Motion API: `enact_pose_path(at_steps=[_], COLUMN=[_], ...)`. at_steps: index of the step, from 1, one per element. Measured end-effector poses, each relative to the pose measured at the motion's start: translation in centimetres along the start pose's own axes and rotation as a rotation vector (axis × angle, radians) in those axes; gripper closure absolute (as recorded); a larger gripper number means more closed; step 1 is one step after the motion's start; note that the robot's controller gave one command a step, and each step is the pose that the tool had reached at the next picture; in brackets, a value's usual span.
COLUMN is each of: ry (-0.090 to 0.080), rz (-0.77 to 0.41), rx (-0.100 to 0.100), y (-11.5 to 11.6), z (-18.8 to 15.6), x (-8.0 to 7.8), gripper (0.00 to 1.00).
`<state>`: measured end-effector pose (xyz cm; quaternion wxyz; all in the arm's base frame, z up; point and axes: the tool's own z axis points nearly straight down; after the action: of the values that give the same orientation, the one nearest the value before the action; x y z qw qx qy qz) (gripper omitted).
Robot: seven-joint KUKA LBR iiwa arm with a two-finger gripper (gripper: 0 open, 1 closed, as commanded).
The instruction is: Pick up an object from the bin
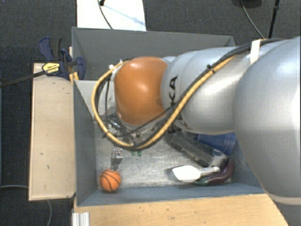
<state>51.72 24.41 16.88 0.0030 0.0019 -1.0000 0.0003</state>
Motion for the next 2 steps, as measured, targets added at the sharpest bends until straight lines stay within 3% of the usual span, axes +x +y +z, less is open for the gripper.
enact_pose_path(at_steps=[1, 2], ry=[-0.008, -0.016], rz=[0.005, -0.230], rx=[-0.002, -0.003], y=[-0.1, 0.5], z=[-0.5, 4.4], x=[-0.2, 1.3], gripper=[0.00, 0.00])
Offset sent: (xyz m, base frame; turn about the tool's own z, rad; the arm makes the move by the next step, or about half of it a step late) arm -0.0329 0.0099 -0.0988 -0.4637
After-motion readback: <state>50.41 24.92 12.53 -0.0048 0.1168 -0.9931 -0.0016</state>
